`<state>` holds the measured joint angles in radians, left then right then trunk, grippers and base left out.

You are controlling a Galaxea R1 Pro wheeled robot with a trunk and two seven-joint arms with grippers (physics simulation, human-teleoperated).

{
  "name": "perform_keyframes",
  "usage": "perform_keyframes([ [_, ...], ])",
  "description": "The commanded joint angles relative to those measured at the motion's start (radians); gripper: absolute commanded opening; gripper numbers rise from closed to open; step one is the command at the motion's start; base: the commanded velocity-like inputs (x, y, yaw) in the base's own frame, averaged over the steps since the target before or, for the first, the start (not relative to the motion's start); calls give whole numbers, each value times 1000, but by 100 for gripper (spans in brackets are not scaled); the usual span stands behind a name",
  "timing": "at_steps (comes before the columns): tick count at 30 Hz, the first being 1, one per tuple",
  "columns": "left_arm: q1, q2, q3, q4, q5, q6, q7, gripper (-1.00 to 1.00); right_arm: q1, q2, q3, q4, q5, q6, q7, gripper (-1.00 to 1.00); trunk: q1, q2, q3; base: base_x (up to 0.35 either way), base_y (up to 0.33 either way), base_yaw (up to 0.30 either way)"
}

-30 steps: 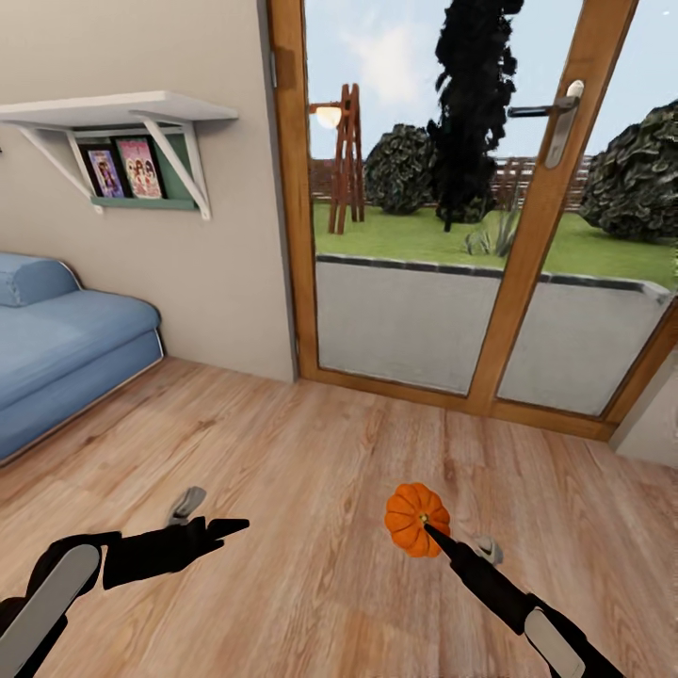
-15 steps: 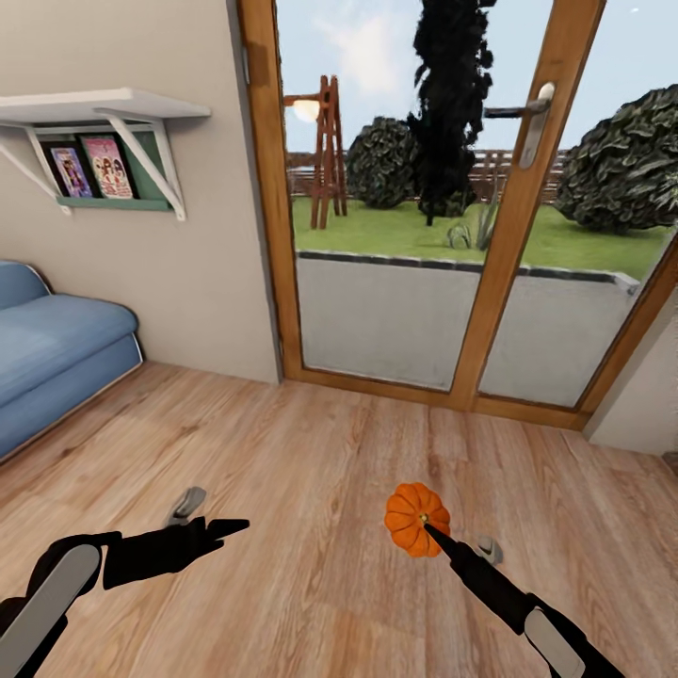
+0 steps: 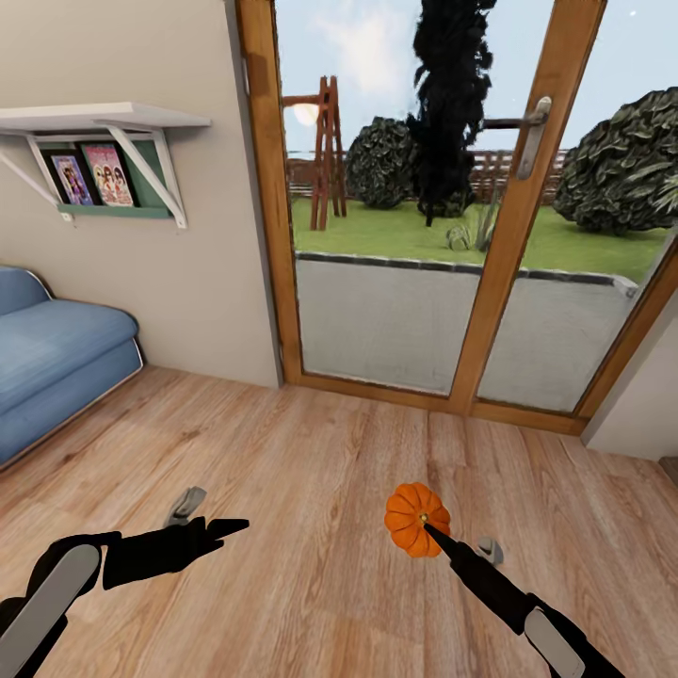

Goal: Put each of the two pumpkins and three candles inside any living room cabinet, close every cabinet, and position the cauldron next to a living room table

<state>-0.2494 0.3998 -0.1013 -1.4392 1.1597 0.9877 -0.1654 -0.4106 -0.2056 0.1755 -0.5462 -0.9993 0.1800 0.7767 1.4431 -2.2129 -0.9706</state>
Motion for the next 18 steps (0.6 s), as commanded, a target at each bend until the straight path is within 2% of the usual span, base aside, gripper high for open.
perform_keyframes([
  [1,-1,1,-1,0,-10,1,-9,100,0,-1,4,0,-10,7,0,-100,-4,7,2,0,0,0],
  [18,-1,1,-5,1,-11,0,-8,100,0,-1,4,0,-10,7,1,-100,-69,126,56,0,0,0],
])
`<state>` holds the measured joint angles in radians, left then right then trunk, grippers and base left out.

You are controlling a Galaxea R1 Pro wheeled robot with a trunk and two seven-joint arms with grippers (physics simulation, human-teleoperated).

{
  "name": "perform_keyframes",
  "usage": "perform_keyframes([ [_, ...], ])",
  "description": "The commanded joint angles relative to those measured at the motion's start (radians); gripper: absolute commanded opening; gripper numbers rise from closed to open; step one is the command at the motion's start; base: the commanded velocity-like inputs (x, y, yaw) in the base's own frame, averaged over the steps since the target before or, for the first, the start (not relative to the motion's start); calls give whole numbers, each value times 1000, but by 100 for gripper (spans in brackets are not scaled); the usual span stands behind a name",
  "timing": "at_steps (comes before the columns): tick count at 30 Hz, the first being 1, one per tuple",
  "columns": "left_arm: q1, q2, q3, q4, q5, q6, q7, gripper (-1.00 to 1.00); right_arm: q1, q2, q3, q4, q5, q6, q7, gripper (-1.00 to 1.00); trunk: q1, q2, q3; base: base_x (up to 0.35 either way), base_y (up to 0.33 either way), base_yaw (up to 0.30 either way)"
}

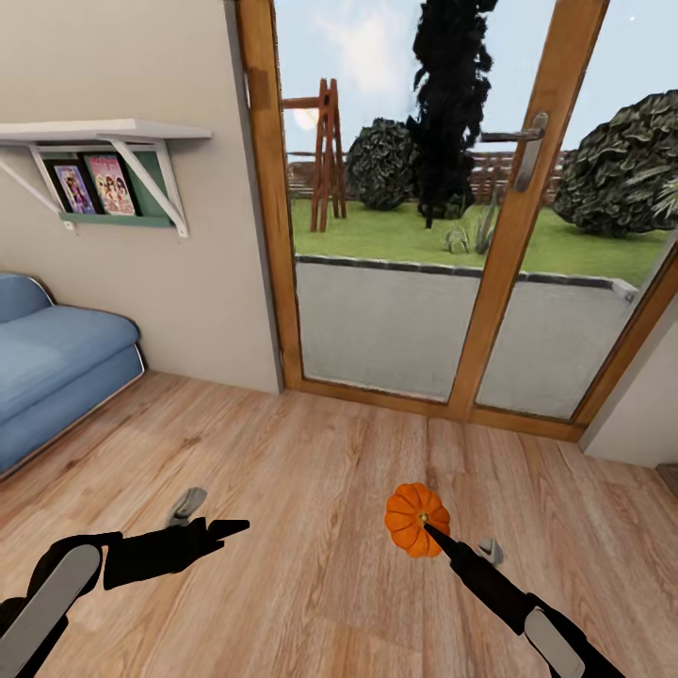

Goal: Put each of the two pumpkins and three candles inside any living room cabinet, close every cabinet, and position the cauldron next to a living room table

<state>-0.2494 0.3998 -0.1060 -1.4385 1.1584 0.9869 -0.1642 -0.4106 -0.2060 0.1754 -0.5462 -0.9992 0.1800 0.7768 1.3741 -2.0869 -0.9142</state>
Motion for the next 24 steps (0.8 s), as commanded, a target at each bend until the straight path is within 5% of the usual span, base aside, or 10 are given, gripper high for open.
perform_keyframes([
  [1,-1,1,0,0,-9,1,-9,100,0,-1,4,0,-10,7,1,-100,-4,7,2,0,0,0],
  [24,-1,1,3,0,-9,1,-9,100,0,3,4,0,-10,-2,-1,-100,-92,168,97,0,0,-128],
])
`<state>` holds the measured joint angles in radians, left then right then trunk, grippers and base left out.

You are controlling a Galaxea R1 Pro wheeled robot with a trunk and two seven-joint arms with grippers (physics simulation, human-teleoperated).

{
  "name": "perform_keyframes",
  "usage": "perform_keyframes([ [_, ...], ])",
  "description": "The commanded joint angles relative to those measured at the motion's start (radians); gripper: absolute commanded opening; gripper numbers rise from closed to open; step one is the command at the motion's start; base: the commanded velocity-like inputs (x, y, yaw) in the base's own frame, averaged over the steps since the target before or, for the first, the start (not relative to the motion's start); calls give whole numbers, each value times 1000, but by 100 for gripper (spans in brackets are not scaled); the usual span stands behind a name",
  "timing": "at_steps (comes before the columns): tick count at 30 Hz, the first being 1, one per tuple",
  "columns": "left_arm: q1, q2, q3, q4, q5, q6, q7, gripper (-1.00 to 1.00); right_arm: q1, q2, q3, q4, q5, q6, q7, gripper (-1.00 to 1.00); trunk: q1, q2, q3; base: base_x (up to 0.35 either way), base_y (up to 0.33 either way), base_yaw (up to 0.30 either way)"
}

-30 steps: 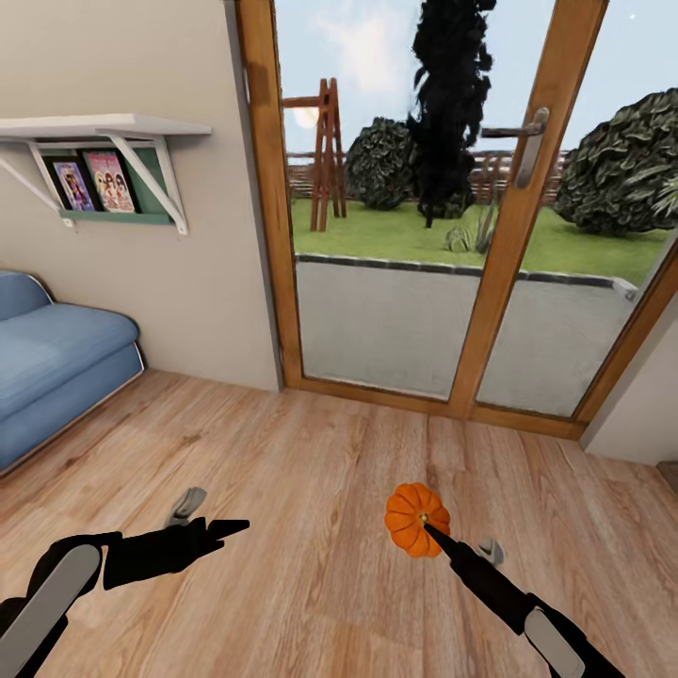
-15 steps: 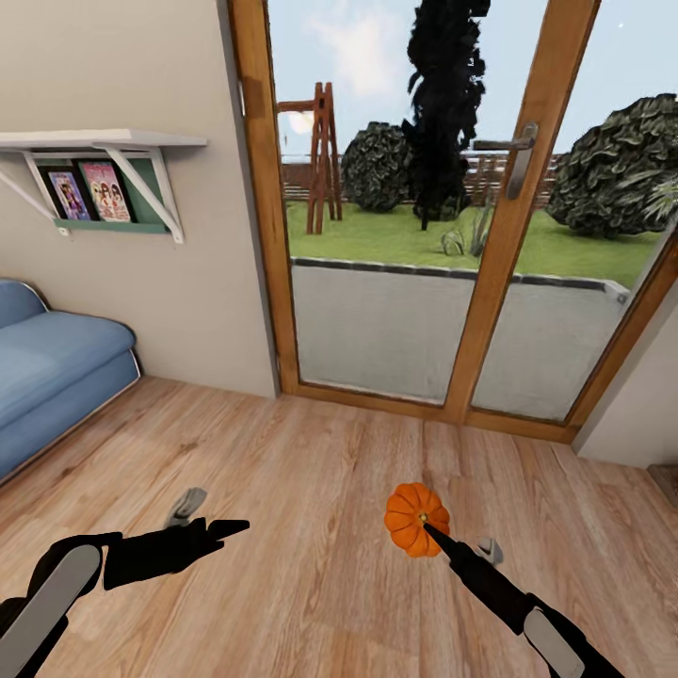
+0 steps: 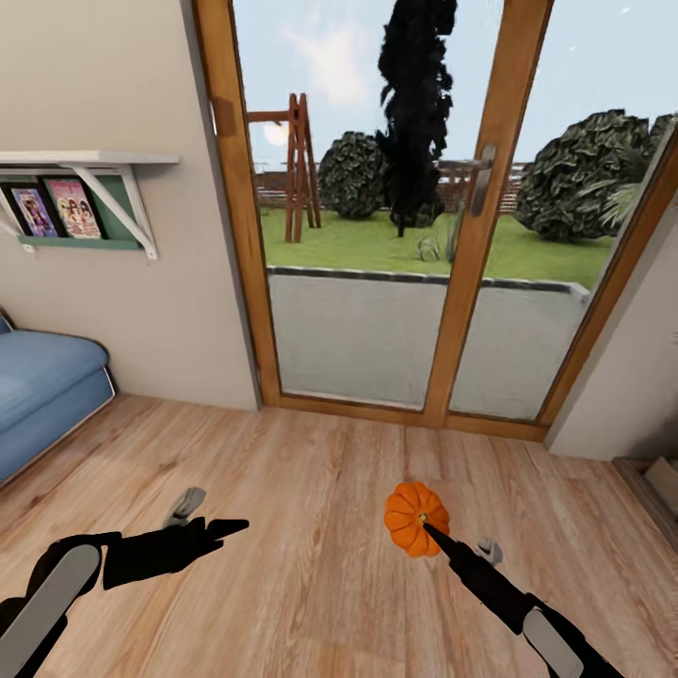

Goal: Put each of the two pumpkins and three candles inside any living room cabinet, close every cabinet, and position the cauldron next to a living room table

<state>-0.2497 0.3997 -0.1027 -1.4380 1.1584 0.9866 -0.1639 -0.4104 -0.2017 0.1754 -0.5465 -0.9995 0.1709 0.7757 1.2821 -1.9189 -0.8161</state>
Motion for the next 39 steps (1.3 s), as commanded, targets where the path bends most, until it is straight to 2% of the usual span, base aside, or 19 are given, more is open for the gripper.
perform_keyframes([
  [1,0,1,0,0,-9,1,-9,100,-1,-1,4,0,-10,7,1,-100,-4,7,4,0,0,-163],
  [19,0,1,-4,-1,-9,1,-9,100,-1,1,4,0,-10,7,1,-100,-73,133,83,0,0,-150],
  [39,0,1,-5,-1,-9,1,-8,100,-1,1,4,0,-10,7,1,-100,-150,273,148,0,0,-11],
])
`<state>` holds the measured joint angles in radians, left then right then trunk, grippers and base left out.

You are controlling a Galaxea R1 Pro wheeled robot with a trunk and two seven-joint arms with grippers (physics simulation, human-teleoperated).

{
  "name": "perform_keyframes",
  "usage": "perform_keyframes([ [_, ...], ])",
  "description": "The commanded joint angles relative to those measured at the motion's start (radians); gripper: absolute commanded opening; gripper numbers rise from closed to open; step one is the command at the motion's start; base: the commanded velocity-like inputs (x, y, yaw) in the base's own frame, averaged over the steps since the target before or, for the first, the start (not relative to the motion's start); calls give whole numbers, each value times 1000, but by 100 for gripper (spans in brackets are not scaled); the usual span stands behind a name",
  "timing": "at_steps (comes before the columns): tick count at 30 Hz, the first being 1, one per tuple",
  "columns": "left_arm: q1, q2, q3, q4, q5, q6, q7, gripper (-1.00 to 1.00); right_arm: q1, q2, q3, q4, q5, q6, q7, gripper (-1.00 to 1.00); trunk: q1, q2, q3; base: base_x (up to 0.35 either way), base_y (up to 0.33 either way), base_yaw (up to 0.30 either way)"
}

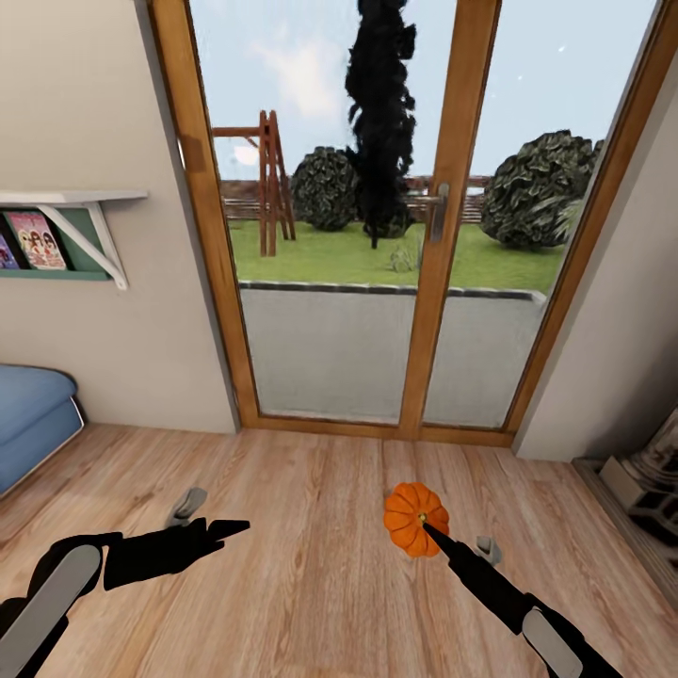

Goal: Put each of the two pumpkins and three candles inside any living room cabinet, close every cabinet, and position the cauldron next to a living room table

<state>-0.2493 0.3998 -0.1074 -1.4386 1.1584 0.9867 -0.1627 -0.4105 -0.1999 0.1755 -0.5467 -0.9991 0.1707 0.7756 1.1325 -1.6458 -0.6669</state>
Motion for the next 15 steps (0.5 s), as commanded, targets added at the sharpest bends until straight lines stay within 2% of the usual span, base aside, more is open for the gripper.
perform_keyframes([
  [1,-1,1,-1,0,-9,1,-10,100,-1,-1,4,0,-10,7,1,-100,-4,7,2,0,0,0],
  [15,-1,0,-1,1,-9,1,-9,100,-1,0,4,0,-9,7,1,-100,-58,105,46,0,0,0],
])
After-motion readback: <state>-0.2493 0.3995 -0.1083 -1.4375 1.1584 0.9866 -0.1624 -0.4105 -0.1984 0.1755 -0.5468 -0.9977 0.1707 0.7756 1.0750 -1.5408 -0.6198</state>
